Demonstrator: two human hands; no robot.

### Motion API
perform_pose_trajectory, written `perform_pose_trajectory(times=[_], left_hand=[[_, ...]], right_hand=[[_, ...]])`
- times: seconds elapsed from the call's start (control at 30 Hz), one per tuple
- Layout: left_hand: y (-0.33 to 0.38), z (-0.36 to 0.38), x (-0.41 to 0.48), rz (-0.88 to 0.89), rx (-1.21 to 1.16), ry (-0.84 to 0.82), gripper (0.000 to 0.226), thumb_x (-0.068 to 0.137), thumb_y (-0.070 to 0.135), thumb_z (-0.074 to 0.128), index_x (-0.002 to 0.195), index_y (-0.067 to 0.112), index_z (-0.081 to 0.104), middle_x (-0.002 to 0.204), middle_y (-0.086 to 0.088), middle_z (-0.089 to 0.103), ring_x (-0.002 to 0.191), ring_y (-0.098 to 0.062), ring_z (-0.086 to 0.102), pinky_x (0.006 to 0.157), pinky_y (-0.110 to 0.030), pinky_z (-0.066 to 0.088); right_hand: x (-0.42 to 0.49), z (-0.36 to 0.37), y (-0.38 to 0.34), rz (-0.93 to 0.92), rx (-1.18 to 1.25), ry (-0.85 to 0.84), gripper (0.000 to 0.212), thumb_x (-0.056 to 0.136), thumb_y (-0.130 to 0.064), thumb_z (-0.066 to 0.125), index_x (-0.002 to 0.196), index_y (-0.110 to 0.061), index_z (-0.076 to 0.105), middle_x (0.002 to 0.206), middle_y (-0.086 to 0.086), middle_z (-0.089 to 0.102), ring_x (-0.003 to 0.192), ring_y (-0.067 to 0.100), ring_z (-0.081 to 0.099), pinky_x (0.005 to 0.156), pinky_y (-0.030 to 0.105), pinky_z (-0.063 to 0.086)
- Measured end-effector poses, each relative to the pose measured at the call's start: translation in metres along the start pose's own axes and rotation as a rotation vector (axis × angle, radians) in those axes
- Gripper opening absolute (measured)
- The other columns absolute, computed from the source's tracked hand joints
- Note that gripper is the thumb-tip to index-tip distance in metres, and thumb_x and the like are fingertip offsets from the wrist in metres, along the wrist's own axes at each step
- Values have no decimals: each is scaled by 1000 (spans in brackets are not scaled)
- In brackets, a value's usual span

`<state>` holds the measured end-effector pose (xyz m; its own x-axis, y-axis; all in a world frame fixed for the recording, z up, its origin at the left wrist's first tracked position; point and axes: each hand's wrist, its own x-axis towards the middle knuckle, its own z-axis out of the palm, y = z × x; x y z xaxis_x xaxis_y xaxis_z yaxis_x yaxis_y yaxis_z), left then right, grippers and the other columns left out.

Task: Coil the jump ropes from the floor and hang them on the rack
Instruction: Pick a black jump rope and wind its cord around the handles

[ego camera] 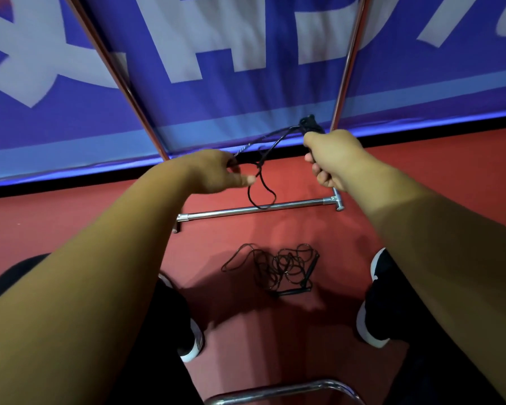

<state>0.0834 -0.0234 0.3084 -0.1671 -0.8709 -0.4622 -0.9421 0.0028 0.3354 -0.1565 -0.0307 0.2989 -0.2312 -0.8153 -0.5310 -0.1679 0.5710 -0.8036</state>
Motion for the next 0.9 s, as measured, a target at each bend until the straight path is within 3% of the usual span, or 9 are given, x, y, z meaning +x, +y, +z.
perform_pose_trajectory(times=[0.1,0.2,0.27,0.43,0.5,0.57,0.63,0.8,0.9], left_hand=[[7,-4,1,31,-460,166,29,95,58,66,115,39,74,83,14,62,69,-9,55,69,-25,45],[8,-8,5,46,-505,295,18,100,36,64,104,30,80,62,8,49,54,-12,41,54,-21,42],[9,-8,3,50,-576,254,13,98,30,69,101,23,80,68,-3,53,62,-15,46,48,-22,45],[17,-4,-9,258,-687,-180,21,92,27,78,111,18,80,95,0,72,85,-23,54,76,-31,51],[23,-2,-14,387,-576,-330,25,95,23,73,119,18,78,119,4,74,110,-23,66,100,-34,51],[29,0,-18,432,-534,-388,33,95,14,70,128,15,72,136,3,70,132,-14,60,114,-28,43],[30,0,-19,361,-696,-369,39,89,18,69,127,7,68,134,-7,71,133,-23,60,116,-33,43],[39,-1,-29,384,-569,-366,54,88,39,79,125,5,60,118,-20,71,112,-36,71,114,-51,46],[54,2,-34,386,-473,-354,52,89,45,79,121,9,61,111,-13,75,72,-23,71,84,-41,55]], right_hand=[[-1,0,-1,-18,0,-1,11,93,-25,57,89,-16,61,83,1,66,51,13,47,46,17,33],[-1,1,-3,-25,37,-16,12,94,-26,57,92,-16,62,87,1,66,53,13,47,45,17,32],[-1,2,-2,-17,54,-25,11,95,-26,56,94,-16,61,88,2,66,54,13,46,44,17,31],[-1,-1,-3,21,80,-61,13,98,-29,61,96,-16,62,88,2,66,53,12,47,44,17,31],[-2,-1,-4,27,60,-103,15,99,-31,62,94,-17,62,86,1,65,50,11,46,42,16,30],[-3,0,-5,12,29,-154,13,98,-29,61,94,-17,62,86,1,64,47,9,45,41,16,28],[-3,1,-5,-40,-29,-180,14,96,-28,63,97,-15,64,86,2,66,45,10,46,41,16,29],[-2,3,-5,-199,-440,-99,32,87,-33,64,91,-2,72,74,17,72,51,26,56,47,28,45],[-6,3,-7,-283,-739,-44,30,93,-33,61,88,-4,67,63,14,65,52,31,62,55,31,50]])
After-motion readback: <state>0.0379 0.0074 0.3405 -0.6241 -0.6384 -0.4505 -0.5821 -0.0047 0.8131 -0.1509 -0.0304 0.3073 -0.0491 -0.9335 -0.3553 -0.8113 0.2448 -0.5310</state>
